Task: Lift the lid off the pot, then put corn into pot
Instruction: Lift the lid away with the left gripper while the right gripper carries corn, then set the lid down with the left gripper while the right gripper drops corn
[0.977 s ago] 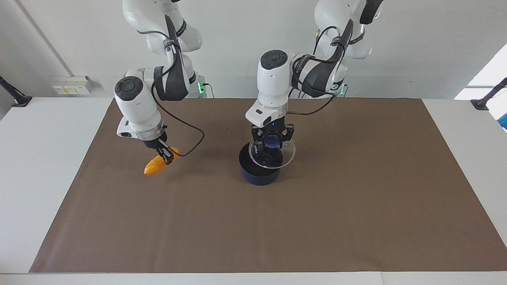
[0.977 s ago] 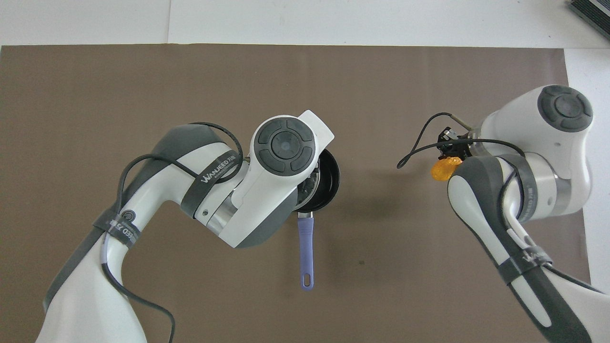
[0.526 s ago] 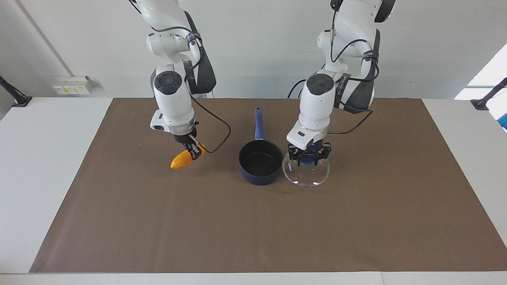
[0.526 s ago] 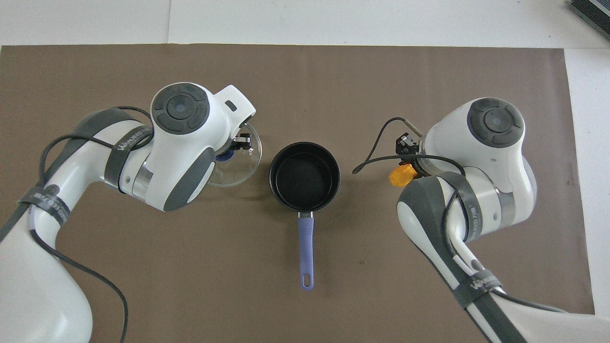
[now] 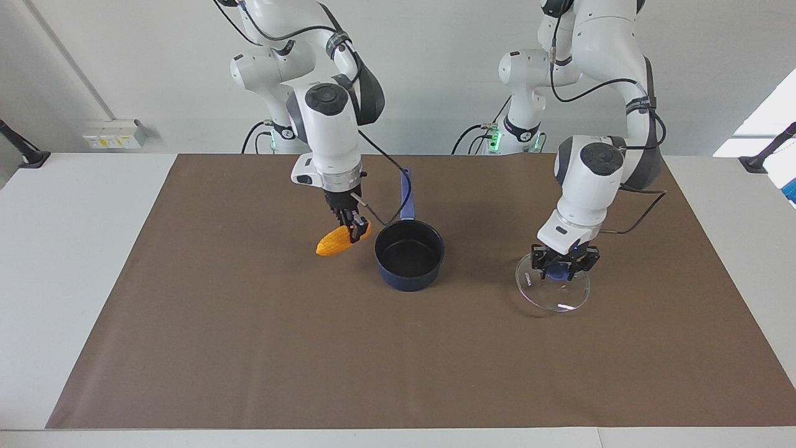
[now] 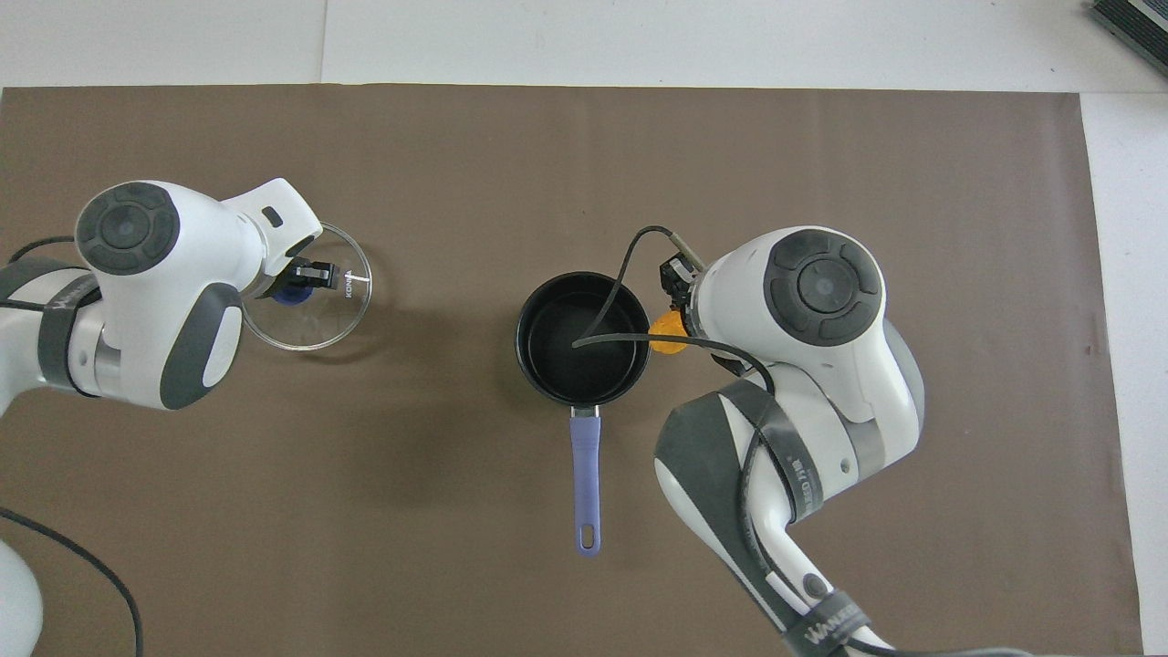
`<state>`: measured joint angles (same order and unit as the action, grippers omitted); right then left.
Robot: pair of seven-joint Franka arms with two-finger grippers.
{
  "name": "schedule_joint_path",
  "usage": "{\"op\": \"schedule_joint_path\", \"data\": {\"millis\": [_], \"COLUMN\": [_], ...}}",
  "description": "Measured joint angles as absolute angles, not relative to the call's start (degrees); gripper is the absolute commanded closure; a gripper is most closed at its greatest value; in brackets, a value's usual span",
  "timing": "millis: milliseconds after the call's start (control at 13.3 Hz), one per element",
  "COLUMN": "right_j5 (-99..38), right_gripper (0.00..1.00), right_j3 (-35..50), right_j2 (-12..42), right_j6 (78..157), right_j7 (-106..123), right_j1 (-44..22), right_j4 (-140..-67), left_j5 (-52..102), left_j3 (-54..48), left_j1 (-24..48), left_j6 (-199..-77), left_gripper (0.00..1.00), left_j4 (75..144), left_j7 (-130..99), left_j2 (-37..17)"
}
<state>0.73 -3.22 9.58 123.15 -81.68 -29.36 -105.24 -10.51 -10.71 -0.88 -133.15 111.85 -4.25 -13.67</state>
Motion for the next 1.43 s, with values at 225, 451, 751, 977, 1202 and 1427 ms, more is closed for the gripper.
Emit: {"op": "schedule_joint_path", "data": {"millis": [225,451,751,977,1202,1427], "right_j5": [-3.20,-8.35,-8.41,-8.41,-8.41,-8.41], "right_gripper": [1.00,1.00,1.00,1.00,1.00,1.00], "right_j3": [-3.19,-3.19,-3.19,-3.19,-3.19,-3.19], "right_j2": [10.55,12.02,17.05,19.45,21.31,22.10], "right_j6": [124.25,126.06,126.94,127.86,131.63,131.76], "right_j7": [-84.41,-84.42,-84.68,-84.68,-84.68,-84.68], "right_j1": [-32.13,-34.50,-36.10,-36.52,-36.63,-36.68], "right_j4": [-101.92,-100.92,-100.95,-100.95,-100.95,-100.96], "left_j5": [-8.18,-6.10,-1.60,-1.25,-1.23,-1.23], "left_j3": [-10.78,-10.77,-10.72,-10.80,-10.99,-11.04], "left_j1": [-5.20,-8.15,-11.65,-11.84,-11.83,-11.81], "left_j6": [-133.69,-133.70,-133.69,-133.64,-133.48,-132.79], "left_gripper": [1.00,1.00,1.00,1.00,1.00,0.87], "left_j4": [112.56,113.39,114.19,114.41,114.51,114.59], "left_j7": [2.74,10.82,20.75,22.30,22.33,22.38], "left_j2": [-13.08,-13.02,-13.55,-14.49,-14.66,-15.25]}}
